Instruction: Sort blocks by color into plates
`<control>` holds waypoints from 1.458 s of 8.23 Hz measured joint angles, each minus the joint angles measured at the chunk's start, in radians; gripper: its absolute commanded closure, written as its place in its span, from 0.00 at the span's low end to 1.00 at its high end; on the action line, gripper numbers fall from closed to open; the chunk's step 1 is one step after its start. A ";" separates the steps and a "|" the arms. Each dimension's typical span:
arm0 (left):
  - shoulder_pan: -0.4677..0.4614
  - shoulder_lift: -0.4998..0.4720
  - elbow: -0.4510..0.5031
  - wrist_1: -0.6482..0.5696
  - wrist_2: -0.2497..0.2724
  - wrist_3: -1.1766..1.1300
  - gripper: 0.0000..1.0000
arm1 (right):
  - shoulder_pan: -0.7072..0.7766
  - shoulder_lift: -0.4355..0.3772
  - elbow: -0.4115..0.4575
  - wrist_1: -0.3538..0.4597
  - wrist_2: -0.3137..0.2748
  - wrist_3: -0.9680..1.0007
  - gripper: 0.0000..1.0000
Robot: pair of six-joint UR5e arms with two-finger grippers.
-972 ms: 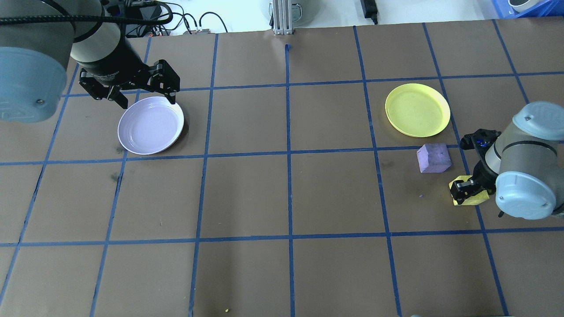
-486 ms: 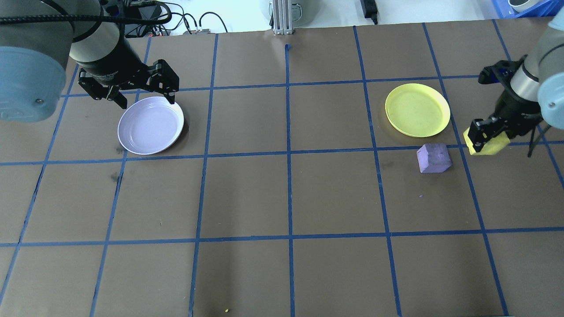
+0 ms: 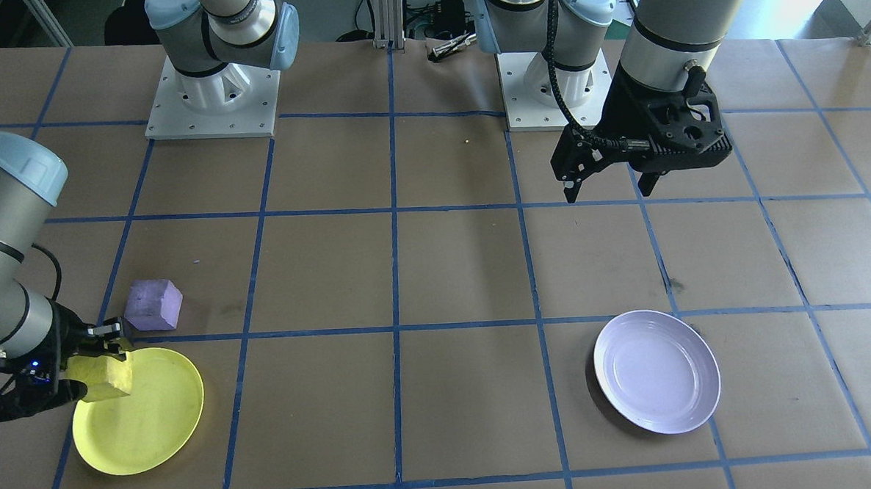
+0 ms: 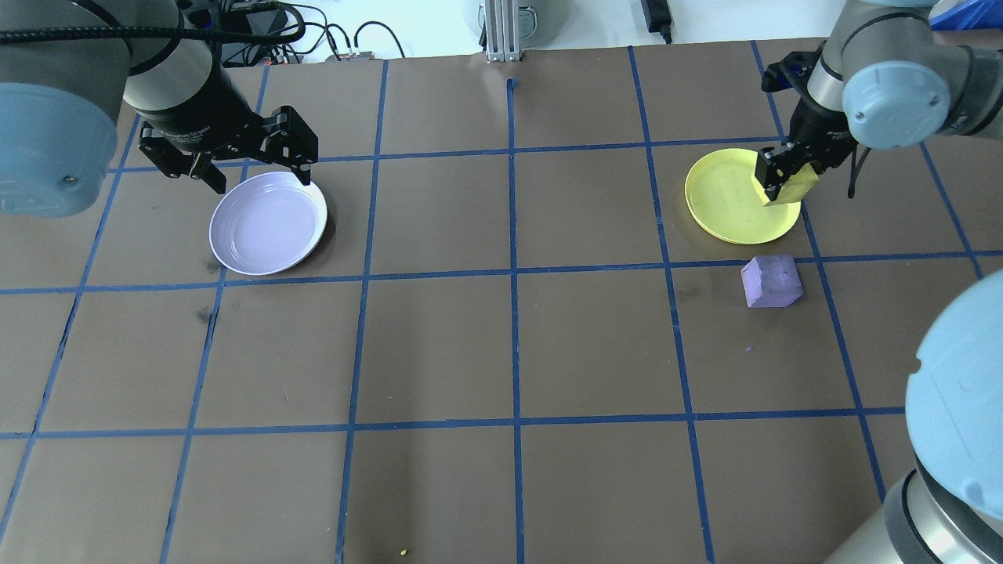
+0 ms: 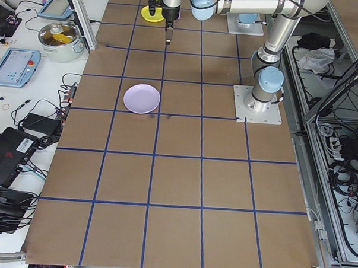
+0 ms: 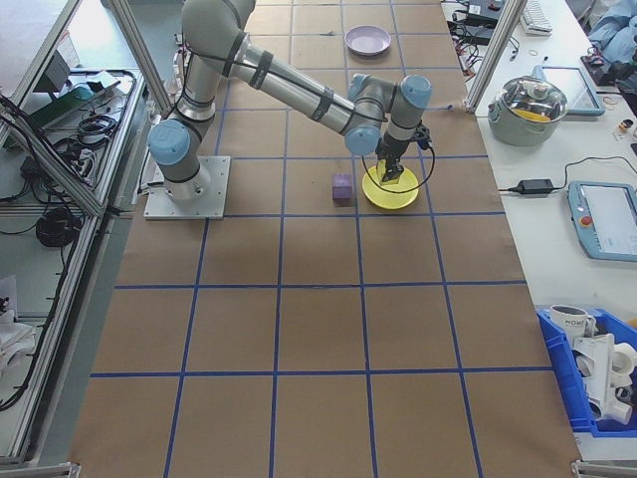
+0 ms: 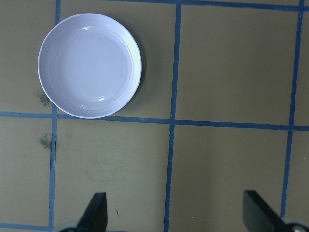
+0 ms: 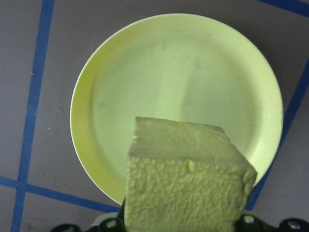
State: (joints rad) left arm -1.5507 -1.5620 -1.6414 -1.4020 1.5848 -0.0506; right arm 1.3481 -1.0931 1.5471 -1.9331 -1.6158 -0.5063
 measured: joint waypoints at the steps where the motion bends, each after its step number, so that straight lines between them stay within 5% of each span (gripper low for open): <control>1: 0.000 0.000 0.000 0.000 0.000 0.000 0.00 | 0.019 0.038 -0.019 -0.012 0.008 0.000 0.25; 2: 0.000 0.000 0.000 0.000 0.000 0.000 0.00 | 0.028 0.058 -0.027 -0.019 0.009 0.000 0.00; 7: 0.001 0.000 0.000 0.000 0.001 0.000 0.00 | 0.031 0.012 0.009 0.020 0.018 0.000 0.00; 9: 0.001 0.000 0.000 0.000 0.001 0.000 0.00 | 0.006 -0.064 0.112 0.001 0.002 0.000 0.00; 12: 0.001 0.000 -0.002 0.000 0.001 0.000 0.00 | -0.061 -0.135 0.337 -0.146 -0.012 0.033 0.00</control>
State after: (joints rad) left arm -1.5493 -1.5624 -1.6431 -1.4021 1.5862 -0.0506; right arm 1.2871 -1.2286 1.8845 -2.0788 -1.6277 -0.4733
